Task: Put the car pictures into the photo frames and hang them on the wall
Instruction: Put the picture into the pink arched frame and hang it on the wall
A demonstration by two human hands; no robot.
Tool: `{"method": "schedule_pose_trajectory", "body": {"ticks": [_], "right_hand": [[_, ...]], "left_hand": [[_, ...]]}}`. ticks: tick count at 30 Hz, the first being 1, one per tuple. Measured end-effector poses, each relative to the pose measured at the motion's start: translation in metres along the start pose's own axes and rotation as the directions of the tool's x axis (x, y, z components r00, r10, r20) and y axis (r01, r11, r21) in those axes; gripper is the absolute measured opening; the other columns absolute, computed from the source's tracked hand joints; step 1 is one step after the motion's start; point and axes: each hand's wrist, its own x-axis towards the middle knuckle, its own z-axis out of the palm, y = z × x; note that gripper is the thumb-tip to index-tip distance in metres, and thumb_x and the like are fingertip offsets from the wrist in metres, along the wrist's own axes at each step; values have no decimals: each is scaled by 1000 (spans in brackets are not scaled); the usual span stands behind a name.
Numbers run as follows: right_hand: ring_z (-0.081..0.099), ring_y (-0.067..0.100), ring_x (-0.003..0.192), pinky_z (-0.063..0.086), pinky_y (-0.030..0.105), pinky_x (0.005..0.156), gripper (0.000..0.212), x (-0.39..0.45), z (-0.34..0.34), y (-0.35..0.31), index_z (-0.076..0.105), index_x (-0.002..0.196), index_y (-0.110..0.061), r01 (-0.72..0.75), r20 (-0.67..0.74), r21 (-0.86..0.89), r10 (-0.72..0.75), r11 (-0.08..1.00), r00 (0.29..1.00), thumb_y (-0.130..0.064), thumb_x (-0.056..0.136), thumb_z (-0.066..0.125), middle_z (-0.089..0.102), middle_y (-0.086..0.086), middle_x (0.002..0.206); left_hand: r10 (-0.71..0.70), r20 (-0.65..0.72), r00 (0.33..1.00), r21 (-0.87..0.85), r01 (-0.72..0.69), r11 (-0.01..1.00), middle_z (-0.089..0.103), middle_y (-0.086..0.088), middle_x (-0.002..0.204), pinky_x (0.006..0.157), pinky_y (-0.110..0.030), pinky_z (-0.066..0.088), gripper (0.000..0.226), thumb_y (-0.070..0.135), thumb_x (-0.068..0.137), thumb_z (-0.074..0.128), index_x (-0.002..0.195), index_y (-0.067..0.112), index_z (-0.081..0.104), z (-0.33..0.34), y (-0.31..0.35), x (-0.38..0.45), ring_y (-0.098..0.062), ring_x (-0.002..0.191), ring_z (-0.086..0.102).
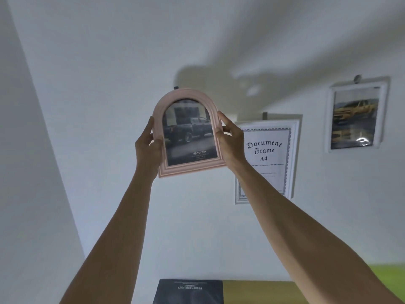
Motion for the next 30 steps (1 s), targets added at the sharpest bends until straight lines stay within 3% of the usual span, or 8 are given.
{"method": "schedule_pose_trajectory", "body": {"ticks": [6,11,16,19,22,25,28,30], "right_hand": [[58,-6,77,47,18,81,48,30,33,9,65,133,-35,39,-26,16,-39,999,999,-9,92,60,68,-31,105],[58,-8,76,46,17,78,50,41,42,26,63,135,-33,73,-36,6,-73,997,997,-7,93,60,69,-10,126],[60,-11,82,48,15,78,52,40,42,43,60,138,-33,103,-22,-20,-103,995,994,-6,94,61,64,-13,135],[61,-7,81,49,14,78,53,39,43,50,60,139,-33,117,-26,-26,-118,993,993,-4,94,60,66,-13,131],[60,-4,78,48,15,77,53,36,44,59,60,139,-32,124,-33,-44,-126,991,992,-4,94,60,68,-8,114],[61,-6,79,48,15,79,53,35,44,65,60,139,-32,130,-27,-57,-132,990,991,-5,94,61,67,-7,113],[62,-5,82,52,20,81,54,38,43,68,60,138,-34,134,-15,-63,-135,989,991,-3,94,61,68,-10,126],[64,0,83,56,24,85,55,39,43,72,59,139,-34,144,-1,-85,-144,986,990,-3,94,61,69,-16,118]], "left_hand": [[83,11,996,-6,-83,997,74,8,105,80,-31,61,64,-2,91,58,141,38,54,-3,1,43,-6,90,71],[86,21,996,-11,-85,996,73,4,114,84,-35,61,63,-2,92,54,133,46,59,-1,-18,58,-17,103,70],[82,9,997,-14,-82,997,74,-6,108,81,-30,61,59,0,94,55,137,41,57,-2,-38,63,-20,96,69],[85,-4,996,-15,-85,996,73,-9,107,75,-22,58,60,-1,94,54,138,39,57,-4,-43,65,-11,87,69],[71,-6,997,-14,-71,997,73,-8,103,69,-18,57,59,-1,94,55,141,35,56,-4,-46,60,-4,79,69],[68,-12,998,-37,-68,997,72,-10,101,69,-24,59,58,0,94,56,141,35,56,-5,-51,58,-7,77,68],[64,-26,998,-16,-64,998,73,-11,96,82,-43,62,58,2,93,58,136,41,59,-5,-55,63,-15,81,69],[65,-56,996,-5,-65,998,74,-13,98,85,-50,60,53,6,94,60,126,48,64,-4,-58,64,-16,81,69]]}}
